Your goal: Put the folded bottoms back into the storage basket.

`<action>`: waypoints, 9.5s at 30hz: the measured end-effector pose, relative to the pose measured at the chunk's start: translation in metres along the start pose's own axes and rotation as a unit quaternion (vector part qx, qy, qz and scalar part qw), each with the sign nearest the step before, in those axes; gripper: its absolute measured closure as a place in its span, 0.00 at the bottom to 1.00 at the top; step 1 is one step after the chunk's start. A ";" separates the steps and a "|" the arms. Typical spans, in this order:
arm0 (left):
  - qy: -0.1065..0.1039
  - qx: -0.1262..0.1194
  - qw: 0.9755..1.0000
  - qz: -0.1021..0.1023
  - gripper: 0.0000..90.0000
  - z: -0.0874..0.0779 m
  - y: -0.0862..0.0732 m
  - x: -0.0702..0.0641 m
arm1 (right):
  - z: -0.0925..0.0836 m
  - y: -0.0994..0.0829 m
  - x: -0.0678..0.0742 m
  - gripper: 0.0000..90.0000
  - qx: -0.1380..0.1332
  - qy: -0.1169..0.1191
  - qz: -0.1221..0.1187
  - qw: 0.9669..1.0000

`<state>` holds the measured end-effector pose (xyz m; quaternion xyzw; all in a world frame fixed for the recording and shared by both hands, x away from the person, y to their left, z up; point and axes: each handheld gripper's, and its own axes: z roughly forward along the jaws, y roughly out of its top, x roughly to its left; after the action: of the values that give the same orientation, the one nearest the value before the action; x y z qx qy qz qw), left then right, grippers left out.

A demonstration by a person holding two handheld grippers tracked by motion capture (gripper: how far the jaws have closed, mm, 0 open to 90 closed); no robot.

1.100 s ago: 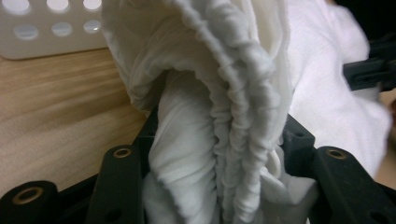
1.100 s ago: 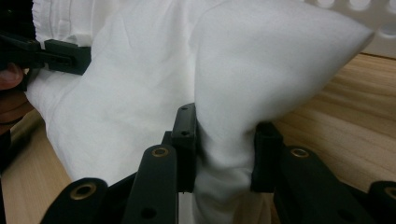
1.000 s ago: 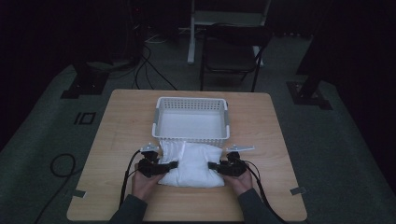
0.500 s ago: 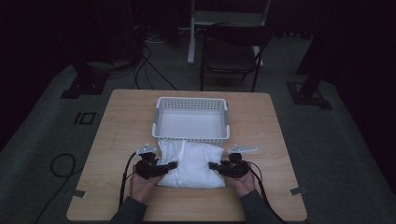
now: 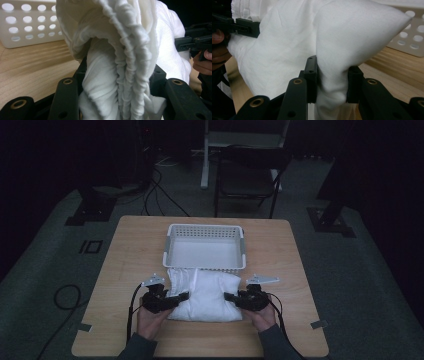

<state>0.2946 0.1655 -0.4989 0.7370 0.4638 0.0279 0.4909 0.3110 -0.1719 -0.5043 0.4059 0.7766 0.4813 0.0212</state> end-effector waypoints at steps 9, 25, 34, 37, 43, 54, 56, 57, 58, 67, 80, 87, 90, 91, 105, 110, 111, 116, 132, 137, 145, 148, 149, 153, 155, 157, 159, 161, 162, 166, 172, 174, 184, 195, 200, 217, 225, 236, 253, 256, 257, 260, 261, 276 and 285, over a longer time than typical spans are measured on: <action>-0.003 -0.010 1.000 0.003 0.57 -0.008 0.005 -0.006 | -0.007 0.005 0.006 0.77 -0.009 -0.001 -0.009 1.000; -0.010 -0.026 1.000 0.005 0.57 -0.017 0.010 -0.012 | -0.015 0.012 0.013 0.77 -0.020 -0.002 -0.021 1.000; -0.011 -0.033 0.999 0.008 0.57 -0.024 0.014 -0.016 | -0.017 0.016 0.016 0.77 -0.025 -0.001 -0.026 0.999; -0.012 -0.035 0.999 0.010 0.57 -0.025 0.015 -0.018 | -0.018 0.017 0.016 0.77 -0.026 -0.002 -0.028 0.999; -0.014 -0.040 0.999 0.011 0.57 -0.028 0.019 -0.020 | -0.021 0.020 0.018 0.77 -0.030 -0.002 -0.029 0.999; -0.013 -0.050 0.999 0.017 0.57 -0.036 0.028 -0.023 | -0.025 0.031 0.023 0.77 -0.037 -0.006 -0.044 0.998; -0.017 -0.054 0.998 0.018 0.57 -0.037 0.028 -0.024 | -0.027 0.033 0.024 0.77 -0.038 -0.005 -0.049 0.998; -0.019 -0.055 0.998 0.018 0.57 -0.037 0.029 -0.023 | -0.028 0.034 0.024 0.77 -0.037 -0.005 -0.049 0.998; -0.021 -0.057 0.998 0.017 0.57 -0.038 0.029 -0.023 | -0.028 0.035 0.024 0.77 -0.038 -0.003 -0.050 0.998; -0.023 -0.061 0.998 0.022 0.57 -0.039 0.040 -0.025 | -0.034 0.044 0.026 0.77 -0.046 -0.009 -0.058 0.997; -0.025 -0.072 0.997 0.030 0.57 -0.043 0.061 -0.026 | -0.041 0.064 0.027 0.77 -0.058 -0.017 -0.070 0.996; -0.026 -0.078 0.996 0.030 0.57 -0.041 0.070 -0.025 | -0.042 0.073 0.026 0.77 -0.063 -0.021 -0.072 0.995; -0.025 -0.078 0.996 0.032 0.57 -0.040 0.074 -0.025 | -0.043 0.076 0.025 0.77 -0.064 -0.024 -0.071 0.995; -0.025 -0.077 0.996 0.033 0.57 -0.040 0.075 -0.025 | -0.043 0.077 0.024 0.77 -0.064 -0.024 -0.071 0.995; -0.027 -0.081 0.996 0.031 0.57 -0.036 0.089 -0.020 | -0.044 0.090 0.019 0.77 -0.070 -0.031 -0.071 0.995; -0.027 -0.081 0.996 0.029 0.57 -0.035 0.093 -0.017 | -0.043 0.095 0.019 0.77 -0.071 -0.034 -0.071 0.994; -0.027 -0.082 0.996 0.029 0.57 -0.035 0.094 -0.017 | -0.043 0.095 0.018 0.77 -0.071 -0.035 -0.071 0.994; -0.026 -0.082 0.996 0.028 0.57 -0.033 0.098 -0.014 | -0.041 0.100 0.016 0.77 -0.073 -0.035 -0.071 0.994; -0.021 -0.084 0.996 0.023 0.58 -0.024 0.109 -0.002 | -0.031 0.112 0.010 0.77 -0.075 -0.050 -0.073 0.993; -0.019 -0.084 0.996 0.019 0.58 -0.021 0.110 0.002 | -0.028 0.115 0.008 0.77 -0.074 -0.052 -0.069 0.993; -0.014 -0.081 0.996 0.018 0.58 -0.017 0.116 0.005 | -0.023 0.119 0.004 0.77 -0.073 -0.061 -0.064 0.993; -0.012 -0.080 0.997 0.018 0.58 -0.015 0.118 0.007 | -0.022 0.120 0.002 0.77 -0.074 -0.063 -0.061 0.993; -0.011 -0.080 0.997 0.018 0.58 -0.015 0.118 0.007 | -0.021 0.121 0.002 0.77 -0.074 -0.063 -0.061 0.993; -0.009 -0.080 0.997 0.015 0.58 -0.013 0.120 0.009 | -0.019 0.123 0.000 0.77 -0.074 -0.066 -0.061 0.993; -0.008 -0.080 0.997 0.014 0.58 -0.011 0.121 0.010 | -0.018 0.125 -0.001 0.77 -0.073 -0.069 -0.062 0.993; -0.006 -0.080 0.997 0.014 0.58 -0.011 0.122 0.011 | -0.016 0.126 -0.003 0.77 -0.071 -0.071 -0.062 0.993; -0.006 -0.080 0.997 0.013 0.58 -0.010 0.123 0.012 | -0.015 0.128 -0.004 0.77 -0.072 -0.073 -0.062 0.993; -0.005 -0.080 0.997 0.011 0.58 -0.009 0.124 0.014 | -0.013 0.129 -0.004 0.77 -0.070 -0.075 -0.062 0.993; -0.004 -0.079 0.997 0.012 0.58 -0.008 0.124 0.014 | -0.013 0.129 -0.004 0.78 -0.070 -0.076 -0.063 0.993; 0.001 -0.078 0.997 0.014 0.58 -0.008 0.126 0.015 | -0.010 0.130 -0.006 0.77 -0.070 -0.076 -0.061 0.993; 0.007 -0.076 0.997 0.018 0.58 -0.005 0.129 0.016 | -0.007 0.131 -0.010 0.77 -0.070 -0.077 -0.054 0.993; 0.009 -0.076 0.997 0.018 0.58 -0.003 0.130 0.017 | -0.006 0.132 -0.011 0.77 -0.071 -0.078 -0.053 0.993; 0.016 -0.073 0.997 0.023 0.58 0.005 0.135 0.019 | -0.003 0.133 -0.018 0.77 -0.070 -0.084 -0.046 0.993; 0.027 -0.071 0.997 0.022 0.58 0.015 0.140 0.025 | 0.004 0.135 -0.024 0.78 -0.070 -0.098 -0.042 0.992; 0.032 -0.069 0.997 0.022 0.58 0.017 0.143 0.027 | 0.007 0.137 -0.026 0.78 -0.069 -0.102 -0.039 0.992; 0.043 -0.070 0.996 0.015 0.58 0.026 0.146 0.037 | 0.018 0.143 -0.031 0.78 -0.064 -0.116 -0.044 0.990; 0.051 -0.065 0.997 0.009 0.58 0.033 0.146 0.046 | 0.027 0.144 -0.035 0.78 -0.058 -0.118 -0.041 0.990; 0.066 -0.046 0.997 0.021 0.58 0.045 0.152 0.049 | 0.033 0.143 -0.043 0.78 -0.049 -0.128 -0.033 0.990; 0.079 -0.027 0.996 0.012 0.58 0.067 0.151 0.063 | 0.049 0.141 -0.056 0.78 -0.033 -0.140 -0.013 0.989; 0.083 -0.021 0.996 0.009 0.58 0.071 0.150 0.066 | 0.052 0.140 -0.058 0.78 -0.027 -0.143 -0.011 0.989; 0.083 -0.021 0.996 0.009 0.58 0.071 0.150 0.066 | 0.052 0.140 -0.058 0.78 -0.027 -0.143 -0.011 0.989; 0.089 -0.017 0.996 0.004 0.58 0.076 0.150 0.068 | 0.057 0.140 -0.061 0.78 -0.020 -0.148 -0.007 0.989; 0.091 -0.015 0.996 0.004 0.58 0.077 0.149 0.069 | 0.058 0.140 -0.061 0.78 -0.019 -0.149 -0.007 0.989; 0.108 -0.005 0.994 0.003 0.58 0.083 0.148 0.075 | 0.071 0.141 -0.063 0.78 -0.004 -0.164 -0.010 0.986; 0.116 0.000 0.993 0.001 0.58 0.086 0.147 0.078 | 0.079 0.143 -0.063 0.78 0.006 -0.172 -0.016 0.985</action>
<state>0.4779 0.1485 -0.4655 0.7294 0.5168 0.1140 0.4334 0.4737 -0.1256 -0.4601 0.4706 0.7703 0.3995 0.1597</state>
